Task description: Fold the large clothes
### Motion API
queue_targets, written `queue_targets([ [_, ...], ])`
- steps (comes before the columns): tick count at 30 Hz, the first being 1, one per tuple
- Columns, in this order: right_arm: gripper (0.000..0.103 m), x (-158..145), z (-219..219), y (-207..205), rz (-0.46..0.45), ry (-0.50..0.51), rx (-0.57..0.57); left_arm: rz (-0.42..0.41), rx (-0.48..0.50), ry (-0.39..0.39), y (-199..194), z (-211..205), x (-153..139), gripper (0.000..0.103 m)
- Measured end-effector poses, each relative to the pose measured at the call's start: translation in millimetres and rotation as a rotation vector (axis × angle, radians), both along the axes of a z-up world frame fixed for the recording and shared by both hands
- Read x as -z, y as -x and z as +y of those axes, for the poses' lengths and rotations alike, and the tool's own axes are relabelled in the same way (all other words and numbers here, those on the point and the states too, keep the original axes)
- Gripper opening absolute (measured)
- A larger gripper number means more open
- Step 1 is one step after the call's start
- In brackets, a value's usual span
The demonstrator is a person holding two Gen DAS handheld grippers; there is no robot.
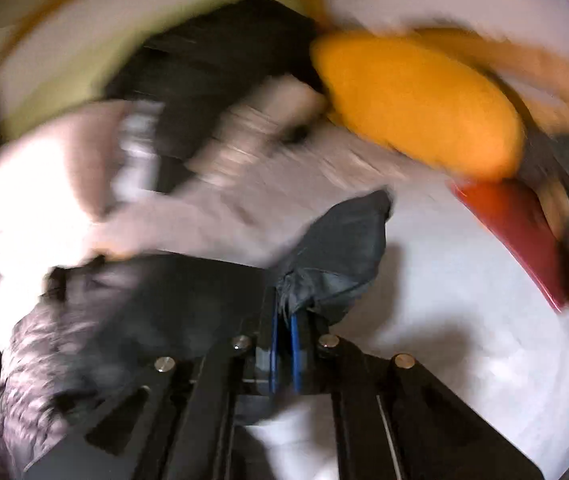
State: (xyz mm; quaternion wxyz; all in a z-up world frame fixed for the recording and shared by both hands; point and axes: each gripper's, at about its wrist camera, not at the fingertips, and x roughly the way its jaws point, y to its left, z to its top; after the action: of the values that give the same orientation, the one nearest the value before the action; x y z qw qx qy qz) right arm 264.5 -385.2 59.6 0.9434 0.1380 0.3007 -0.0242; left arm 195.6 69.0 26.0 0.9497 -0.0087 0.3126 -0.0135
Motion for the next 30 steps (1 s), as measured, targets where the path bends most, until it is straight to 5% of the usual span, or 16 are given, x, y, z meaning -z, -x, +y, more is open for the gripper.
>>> queue_targets([
  [3,0.005,-7.3,55.9,14.5,-0.04,-0.015,-0.184,0.011,0.003,0.014,-1.1,-1.0,2.0,0.047],
  [9,0.005,5.0,145.3,23.2,0.022,-0.041,-0.463,-0.005,0.007,0.019,2.2,-2.5,-0.2,0.047],
  [19,0.006,55.7,221.9,51.3,0.17,0.026,-0.672,0.0,0.078,-0.017,5.5,-21.3,2.5,0.048],
  [21,0.021,54.2,231.3,58.9,0.152,0.095,-0.693,0.006,0.091,-0.011,5.7,-24.0,3.5,0.05],
  [23,0.08,48.6,232.3,60.8,0.138,0.108,-0.701,0.011,0.103,0.002,6.2,-25.1,4.5,0.052],
  [30,0.103,13.1,181.6,59.5,-0.014,0.058,-0.437,-0.038,0.212,0.037,21.0,-44.9,6.8,0.073],
])
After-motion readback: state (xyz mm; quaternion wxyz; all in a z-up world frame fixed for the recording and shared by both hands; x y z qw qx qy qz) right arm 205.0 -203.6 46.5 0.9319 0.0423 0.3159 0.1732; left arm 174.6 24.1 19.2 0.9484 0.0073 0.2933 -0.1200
